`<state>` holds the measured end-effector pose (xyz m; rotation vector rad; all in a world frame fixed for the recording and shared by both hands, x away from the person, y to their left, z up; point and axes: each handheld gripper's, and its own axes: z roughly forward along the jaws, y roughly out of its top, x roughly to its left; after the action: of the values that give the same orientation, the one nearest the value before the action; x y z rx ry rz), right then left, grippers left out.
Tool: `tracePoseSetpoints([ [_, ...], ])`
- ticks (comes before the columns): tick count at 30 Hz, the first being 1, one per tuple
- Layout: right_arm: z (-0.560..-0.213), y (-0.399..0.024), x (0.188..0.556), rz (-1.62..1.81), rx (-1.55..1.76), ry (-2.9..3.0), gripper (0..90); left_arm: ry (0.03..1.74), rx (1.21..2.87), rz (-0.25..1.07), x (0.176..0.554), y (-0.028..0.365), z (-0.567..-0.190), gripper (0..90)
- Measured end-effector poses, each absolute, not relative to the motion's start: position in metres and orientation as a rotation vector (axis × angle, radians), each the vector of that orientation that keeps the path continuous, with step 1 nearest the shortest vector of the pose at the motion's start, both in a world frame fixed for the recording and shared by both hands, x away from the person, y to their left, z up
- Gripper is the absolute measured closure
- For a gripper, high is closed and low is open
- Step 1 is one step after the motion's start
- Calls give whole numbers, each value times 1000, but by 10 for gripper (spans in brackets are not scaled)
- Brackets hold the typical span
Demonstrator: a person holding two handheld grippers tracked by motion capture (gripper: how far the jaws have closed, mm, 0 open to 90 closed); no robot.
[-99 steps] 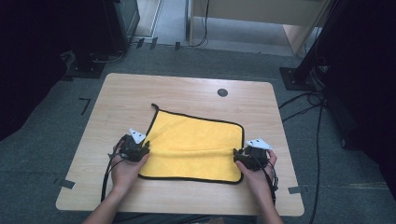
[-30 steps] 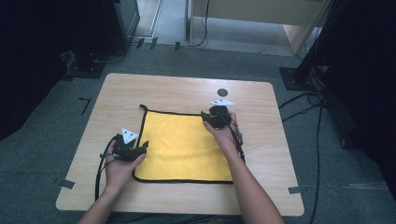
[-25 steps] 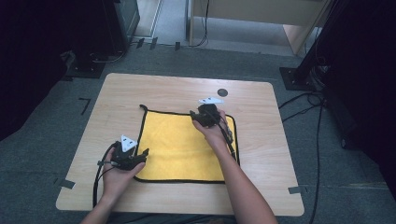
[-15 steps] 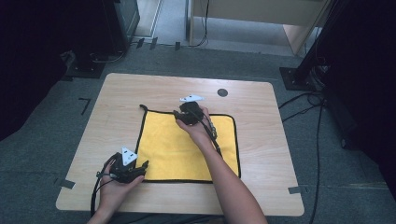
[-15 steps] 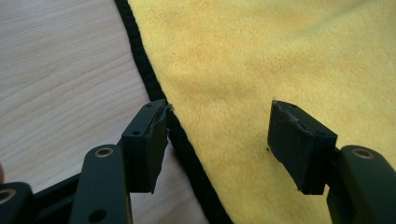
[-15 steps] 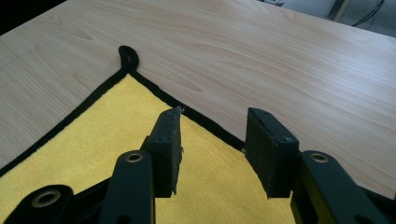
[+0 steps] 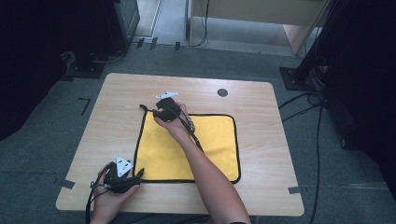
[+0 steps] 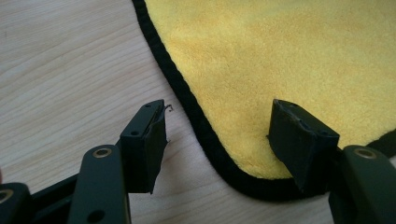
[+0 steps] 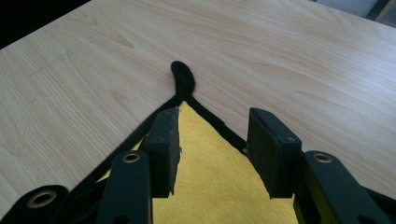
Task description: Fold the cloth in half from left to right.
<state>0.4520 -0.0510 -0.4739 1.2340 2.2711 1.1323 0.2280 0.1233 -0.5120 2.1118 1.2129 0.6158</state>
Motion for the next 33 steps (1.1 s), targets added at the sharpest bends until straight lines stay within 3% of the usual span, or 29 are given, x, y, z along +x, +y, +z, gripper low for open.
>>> tracePoseSetpoints([
  [16,-498,-13,478,1070,1249,2320,495,1263,2067,553,222,130,-511,374],
  [23,-510,1,483,1020,1229,2328,511,1281,2048,506,214,136,-513,430],
  [25,-510,3,482,1018,1230,2319,579,1262,2054,507,214,135,-512,490],
  [28,-509,5,480,936,1242,2271,804,1197,2081,471,213,133,-512,674],
  [33,-508,11,480,913,1218,2270,864,1171,2091,435,214,134,-511,826],
])
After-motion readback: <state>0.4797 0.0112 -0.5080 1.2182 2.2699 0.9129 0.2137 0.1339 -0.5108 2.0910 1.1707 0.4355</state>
